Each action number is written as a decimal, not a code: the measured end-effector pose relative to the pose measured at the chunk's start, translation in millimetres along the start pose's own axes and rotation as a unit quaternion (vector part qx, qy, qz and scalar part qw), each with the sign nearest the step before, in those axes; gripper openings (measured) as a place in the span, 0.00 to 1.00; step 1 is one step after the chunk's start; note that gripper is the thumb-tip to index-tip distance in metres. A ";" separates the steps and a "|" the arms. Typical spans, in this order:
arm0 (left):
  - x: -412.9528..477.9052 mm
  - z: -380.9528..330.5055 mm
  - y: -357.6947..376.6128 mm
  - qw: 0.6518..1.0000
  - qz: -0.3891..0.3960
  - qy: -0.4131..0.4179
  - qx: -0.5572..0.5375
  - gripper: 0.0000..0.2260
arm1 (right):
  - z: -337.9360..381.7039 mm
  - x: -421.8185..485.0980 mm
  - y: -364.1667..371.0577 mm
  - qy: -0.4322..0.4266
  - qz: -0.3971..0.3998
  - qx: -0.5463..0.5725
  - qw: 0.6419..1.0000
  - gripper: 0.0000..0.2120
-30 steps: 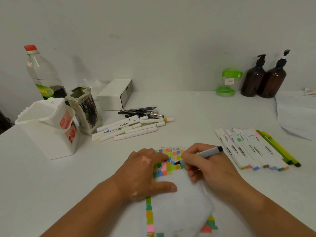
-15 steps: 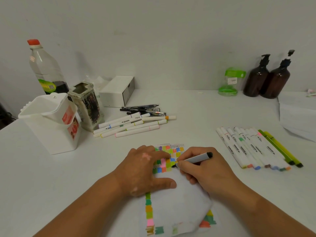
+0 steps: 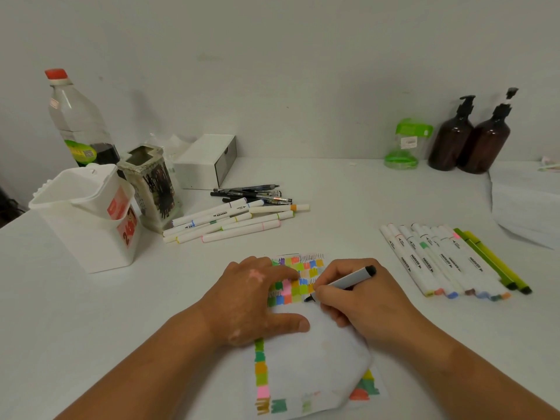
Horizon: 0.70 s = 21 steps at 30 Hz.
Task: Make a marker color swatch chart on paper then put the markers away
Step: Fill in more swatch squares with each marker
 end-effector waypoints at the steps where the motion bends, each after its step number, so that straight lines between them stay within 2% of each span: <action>1: -0.1 -0.2 -0.1 1.000 0.001 0.000 0.001 0.39 | 0.4 -0.3 0.3 0.002 0.004 0.001 1.000 0.03; 10: 0.5 0.5 0.3 1.000 -0.001 0.000 -0.002 0.39 | 2.2 -0.4 -1.2 0.006 -0.024 -0.010 1.000 0.05; 21: -0.9 -1.4 -2.7 1.000 0.006 -0.003 -0.007 0.39 | 3.9 -1.6 -1.9 0.025 -0.017 0.002 1.000 0.06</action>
Point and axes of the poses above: each hand's wrist, its own x-axis towards the middle knuckle, its own y-axis out of the palm, z = x × y, the point moved 2 cm from there along x, towards the middle knuckle, and after that the axes turned 1 degree about -y, right-handed, at the moved point
